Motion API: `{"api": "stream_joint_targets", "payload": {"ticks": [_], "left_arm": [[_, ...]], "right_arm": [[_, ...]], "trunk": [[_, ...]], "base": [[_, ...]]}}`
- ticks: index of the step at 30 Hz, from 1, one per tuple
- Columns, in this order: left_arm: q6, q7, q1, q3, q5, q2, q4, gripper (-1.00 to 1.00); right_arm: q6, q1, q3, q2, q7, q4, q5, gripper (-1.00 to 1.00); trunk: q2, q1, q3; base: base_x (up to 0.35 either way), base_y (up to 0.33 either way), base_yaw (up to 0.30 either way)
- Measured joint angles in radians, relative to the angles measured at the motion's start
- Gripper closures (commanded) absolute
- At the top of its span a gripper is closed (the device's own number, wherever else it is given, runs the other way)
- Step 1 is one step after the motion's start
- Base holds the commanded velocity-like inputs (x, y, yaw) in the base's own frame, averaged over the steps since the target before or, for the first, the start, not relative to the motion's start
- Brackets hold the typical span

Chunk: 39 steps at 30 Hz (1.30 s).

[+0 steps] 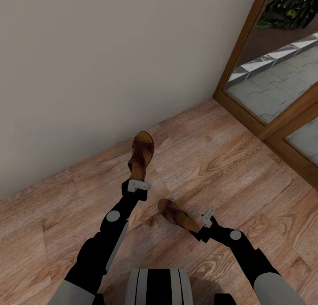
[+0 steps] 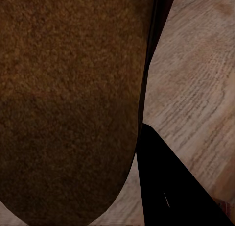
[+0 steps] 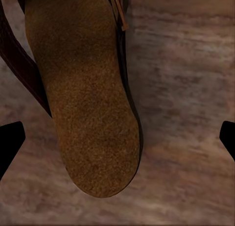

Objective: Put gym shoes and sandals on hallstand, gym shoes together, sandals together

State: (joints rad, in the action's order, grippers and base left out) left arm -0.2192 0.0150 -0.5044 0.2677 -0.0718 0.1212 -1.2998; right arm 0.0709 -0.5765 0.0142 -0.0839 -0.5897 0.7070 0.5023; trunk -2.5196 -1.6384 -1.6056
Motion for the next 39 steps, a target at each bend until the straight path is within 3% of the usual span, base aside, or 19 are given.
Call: {"api": "stream_joint_targets", "payload": {"ticks": [10, 15, 23, 30, 39], "left_arm": [[0.000, 0.000, 0.000, 0.001, 0.000, 0.000, -0.001, 1.00], [0.000, 0.000, 0.000, 0.001, 0.000, 0.000, -0.001, 1.00], [0.000, 0.000, 0.000, 0.000, 0.000, 0.000, -0.001, 1.00], [0.000, 0.000, 0.000, 0.000, 0.000, 0.000, -0.001, 1.00], [0.000, 0.001, 0.000, 0.000, 0.000, 0.000, -0.001, 1.00]], "right_arm": [[0.000, 0.000, 0.003, 0.000, 0.001, 0.006, -0.001, -1.00], [0.000, 0.000, 0.005, -0.001, 0.001, 0.007, -0.002, -1.00], [0.000, 0.000, 0.005, -0.001, 0.001, 0.008, -0.002, -1.00], [-0.001, 0.000, 0.006, -0.001, 0.001, 0.008, -0.003, -1.00], [-0.001, 0.000, 0.007, -0.001, 0.001, 0.028, -0.003, -1.00]], "trunk": [[0.000, 0.000, -0.001], [-0.001, -0.002, -0.026], [-0.001, -0.002, -0.030], [-0.003, -0.005, -0.063], [-0.003, -0.005, -0.067]], "base": [[0.000, 0.000, 0.000], [0.000, 0.000, 0.000], [0.000, 0.000, 0.000], [0.000, 0.000, 0.000], [0.000, 0.000, 0.000]]}}
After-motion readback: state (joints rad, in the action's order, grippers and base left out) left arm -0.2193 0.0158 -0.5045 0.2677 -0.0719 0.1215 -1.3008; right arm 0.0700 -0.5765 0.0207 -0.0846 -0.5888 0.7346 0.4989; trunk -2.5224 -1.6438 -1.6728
